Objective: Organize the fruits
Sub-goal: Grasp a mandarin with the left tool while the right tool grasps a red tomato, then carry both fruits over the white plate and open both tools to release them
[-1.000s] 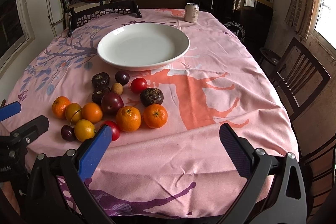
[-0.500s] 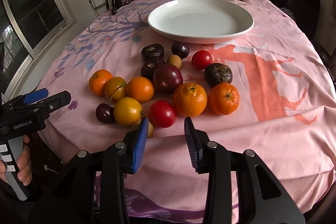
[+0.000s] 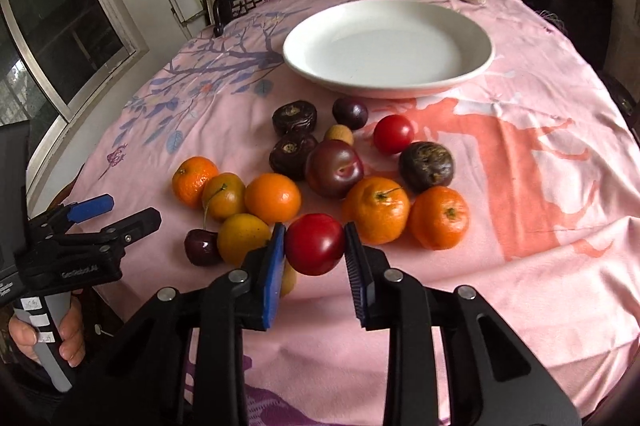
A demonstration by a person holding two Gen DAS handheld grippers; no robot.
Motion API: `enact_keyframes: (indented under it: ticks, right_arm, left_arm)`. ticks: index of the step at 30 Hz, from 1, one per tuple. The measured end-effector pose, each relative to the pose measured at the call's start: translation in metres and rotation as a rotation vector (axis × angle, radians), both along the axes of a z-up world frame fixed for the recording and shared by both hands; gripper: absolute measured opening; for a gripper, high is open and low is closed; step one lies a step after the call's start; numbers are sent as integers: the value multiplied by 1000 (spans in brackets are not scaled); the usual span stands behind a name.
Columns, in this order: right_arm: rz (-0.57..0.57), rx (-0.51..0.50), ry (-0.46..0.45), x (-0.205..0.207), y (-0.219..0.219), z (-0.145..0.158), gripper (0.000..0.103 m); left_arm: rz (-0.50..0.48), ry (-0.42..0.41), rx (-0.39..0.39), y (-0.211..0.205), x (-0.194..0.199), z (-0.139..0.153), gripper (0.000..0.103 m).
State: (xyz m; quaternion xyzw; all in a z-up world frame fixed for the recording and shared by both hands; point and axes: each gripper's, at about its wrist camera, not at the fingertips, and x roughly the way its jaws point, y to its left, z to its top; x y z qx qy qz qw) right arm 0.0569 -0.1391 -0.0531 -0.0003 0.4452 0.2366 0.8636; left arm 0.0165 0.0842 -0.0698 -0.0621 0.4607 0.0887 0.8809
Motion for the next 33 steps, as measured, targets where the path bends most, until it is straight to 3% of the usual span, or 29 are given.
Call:
enact_keyframes:
  ticks: [4,6,9,11,15,20,27,30,33]
  right_arm:
    - [-69,-11,-20,-6,-26,7,30]
    - [-82,1,0,-6,-33,4,30]
    - [-78,23,20,-7,-35,0,30]
    - [-70,30,23,-9,-34,0,30]
    - [-65,40,28,-10,-33,-1,30]
    - [-74,44,14,-9,-39,5,30]
    - [-56,34,-8,15,-43,17,30]
    - [-8,4,-61,44,-35,36,30]
    - [32,-21,-138,94,-23,57,30]
  left_arm:
    - [-21,17,18,-6,17,-10,101]
    - [-79,44,-21,-12,25,-19,100]
    - [-115,31,18,-24,34,-23,95]
    - [-130,9,9,-26,40,-21,87]
    - [-181,-20,-1,-34,52,-17,46]
    - [-178,-23,-38,-33,52,-11,45]
    - [-174,-84,-5,-30,52,32,45]
    - [-216,-86,-26,-35,85,58,45]
    - [-233,-78,-30,-47,145,79,46]
